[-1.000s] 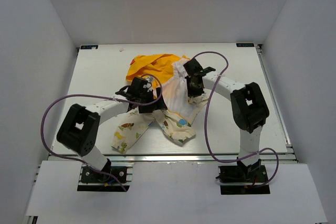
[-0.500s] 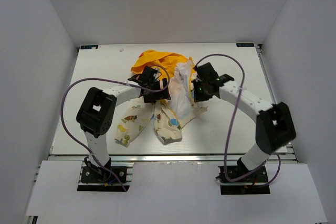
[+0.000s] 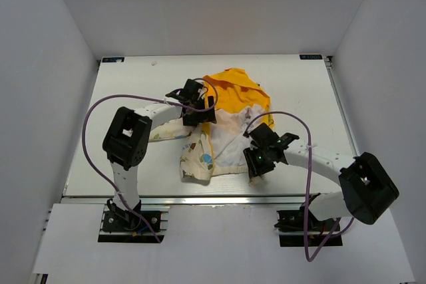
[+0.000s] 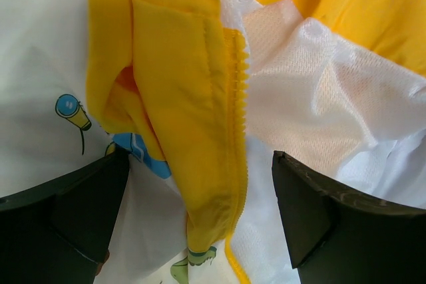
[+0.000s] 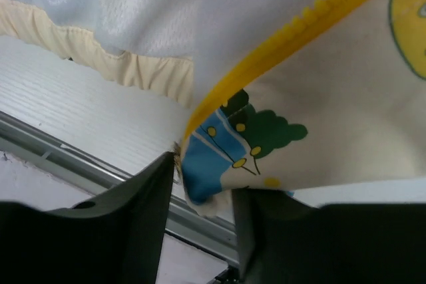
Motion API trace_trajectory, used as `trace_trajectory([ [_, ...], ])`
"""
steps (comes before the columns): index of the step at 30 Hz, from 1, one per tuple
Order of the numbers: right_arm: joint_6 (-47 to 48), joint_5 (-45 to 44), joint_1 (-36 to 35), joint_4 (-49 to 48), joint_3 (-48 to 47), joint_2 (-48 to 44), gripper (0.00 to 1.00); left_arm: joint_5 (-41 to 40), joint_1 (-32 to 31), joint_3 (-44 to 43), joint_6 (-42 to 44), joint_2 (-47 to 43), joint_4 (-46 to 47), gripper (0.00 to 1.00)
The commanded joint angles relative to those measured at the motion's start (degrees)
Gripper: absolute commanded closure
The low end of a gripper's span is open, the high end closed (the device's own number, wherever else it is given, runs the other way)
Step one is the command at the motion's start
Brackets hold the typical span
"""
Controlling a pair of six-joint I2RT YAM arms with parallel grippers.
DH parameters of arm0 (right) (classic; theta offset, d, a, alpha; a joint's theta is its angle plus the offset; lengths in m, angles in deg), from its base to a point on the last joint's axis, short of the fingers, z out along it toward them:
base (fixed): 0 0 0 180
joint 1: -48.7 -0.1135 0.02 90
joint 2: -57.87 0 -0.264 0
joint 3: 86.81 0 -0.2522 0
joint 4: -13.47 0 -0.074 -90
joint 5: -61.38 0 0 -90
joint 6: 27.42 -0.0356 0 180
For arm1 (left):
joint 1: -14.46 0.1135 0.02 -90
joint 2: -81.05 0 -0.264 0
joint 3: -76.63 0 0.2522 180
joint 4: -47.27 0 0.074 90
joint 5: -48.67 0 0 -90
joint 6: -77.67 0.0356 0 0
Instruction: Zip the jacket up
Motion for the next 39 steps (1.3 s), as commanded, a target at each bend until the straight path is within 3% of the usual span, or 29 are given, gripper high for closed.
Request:
trace_trajectory([
  [1, -1.4, -2.58, 0.01, -1.0, -2.85, -1.72, 0.53, -0.37, 0.12, 0.24, 3.36, -1.41, -2.86, 0.02],
  [9, -7.01, -20.67, 3.52, 4.98, -18.75, -6.04, 0.23, 1.49, 0.04, 1.38, 6.18, -10.54, -3.3, 0.02],
  [16, -6.85, -20.45, 15.38, 3.24, -28.15, 0.1, 0.21, -4.05, -7.42, 1.2, 9.34, -19.68, -4.8, 0.02],
  [19, -5.88, -19.47, 18.81, 2.61, -33.59, 6.95, 0.23, 2.08, -10.67, 3.74, 10.92, -20.66, -2.26, 0.02],
  [25, -4.21, -16.75, 22.42, 3.49, -41.96, 21.37, 0.35, 12.55, -17.97, 5.08, 10.84, -14.17, 0.92, 0.02],
  [28, -4.82, -16.58, 23.21, 4.63, -44.34, 25.59, 0.47, 14.84, -21.13, 2.62, 10.49, -8.46, 2.06, 0.02],
  [31, -4.74, -15.34, 23.39, 3.41, -43.47, 26.57, 0.65, 14.93, -23.25, -1.33, 10.57, -2.74, 0.75, 0.05],
  [32, -4.82, -15.17, 23.39, 2.88, -42.86, 26.31, 0.78, 14.85, -23.52, -2.21, 10.66, -1.51, 0.4, 0.07],
  [33, -4.74, -14.9, 23.39, 2.09, -41.89, 25.7, 0.85, 14.59, -23.78, -3.44, 10.58, 0.24, 0.3, 0.08],
  [36, -3.08, -13.42, 23.39, 0.69, -40.14, 23.33, 0.99, 14.67, -24.05, -4.77, 9.79, 2.53, 0.39, 0.23],
  [39, -1.75, -12.01, 23.39, -1.43, -37.85, 19.37, 1.0, 18.18, -24.22, -4.95, 8.99, 3.24, 2.49, 0.34],
])
